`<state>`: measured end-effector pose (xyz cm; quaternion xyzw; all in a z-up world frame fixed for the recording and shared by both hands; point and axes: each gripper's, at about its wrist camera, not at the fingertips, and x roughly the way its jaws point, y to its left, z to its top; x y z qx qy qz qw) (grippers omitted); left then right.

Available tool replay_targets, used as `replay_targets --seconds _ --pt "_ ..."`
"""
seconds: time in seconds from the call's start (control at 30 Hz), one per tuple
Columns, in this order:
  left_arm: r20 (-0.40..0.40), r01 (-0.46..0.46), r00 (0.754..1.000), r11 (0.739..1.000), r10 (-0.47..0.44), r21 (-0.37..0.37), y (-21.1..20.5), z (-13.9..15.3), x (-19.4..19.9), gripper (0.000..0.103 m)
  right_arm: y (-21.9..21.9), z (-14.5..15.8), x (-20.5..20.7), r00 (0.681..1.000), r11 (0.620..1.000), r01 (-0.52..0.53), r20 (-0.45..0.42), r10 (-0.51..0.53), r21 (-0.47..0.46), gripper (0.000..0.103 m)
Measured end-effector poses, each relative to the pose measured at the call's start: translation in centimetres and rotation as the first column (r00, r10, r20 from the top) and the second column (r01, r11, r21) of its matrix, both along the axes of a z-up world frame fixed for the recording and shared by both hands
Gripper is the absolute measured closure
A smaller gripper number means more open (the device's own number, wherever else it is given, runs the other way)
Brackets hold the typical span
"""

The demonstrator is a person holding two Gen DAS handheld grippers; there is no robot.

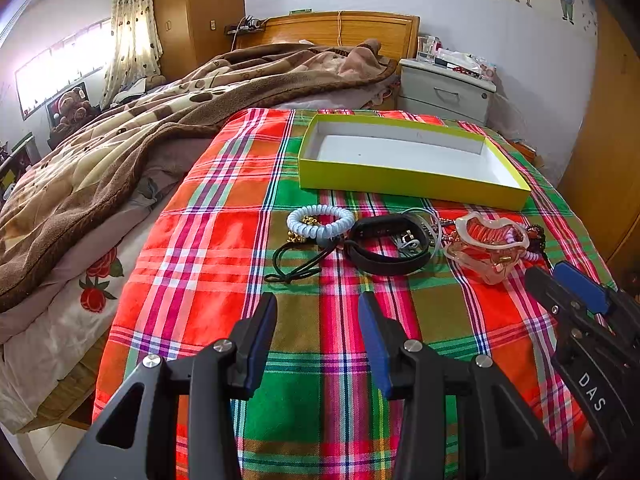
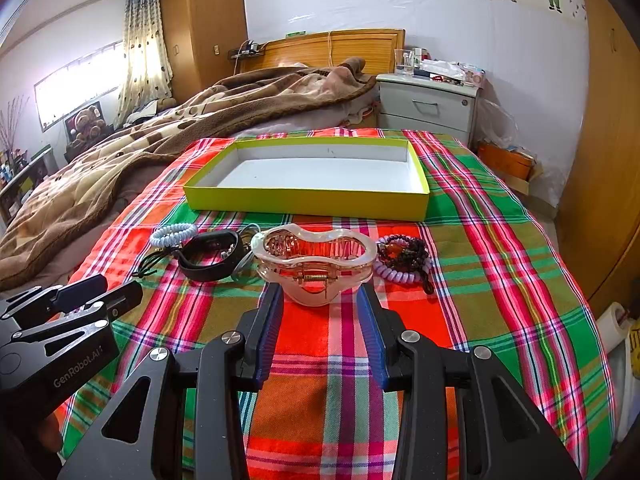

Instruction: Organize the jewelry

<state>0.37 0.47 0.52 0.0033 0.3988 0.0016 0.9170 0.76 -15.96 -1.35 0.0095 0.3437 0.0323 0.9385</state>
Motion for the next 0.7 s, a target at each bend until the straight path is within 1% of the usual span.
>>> replay_targets --seconds 0.23,0.7 --pt "-0.003 -0.001 1.000 1.000 0.001 -0.010 0.31 0.04 -0.04 0.059 0.14 -0.07 0.08 1.000 1.000 -0.001 -0.003 0.001 -0.005 0.064" --pt "0.000 -0.001 1.000 1.000 0.001 0.006 0.10 -0.06 -0.09 0.059 0.14 -0.12 0.18 1.000 1.000 0.000 -0.006 0.000 -0.006 0.064"
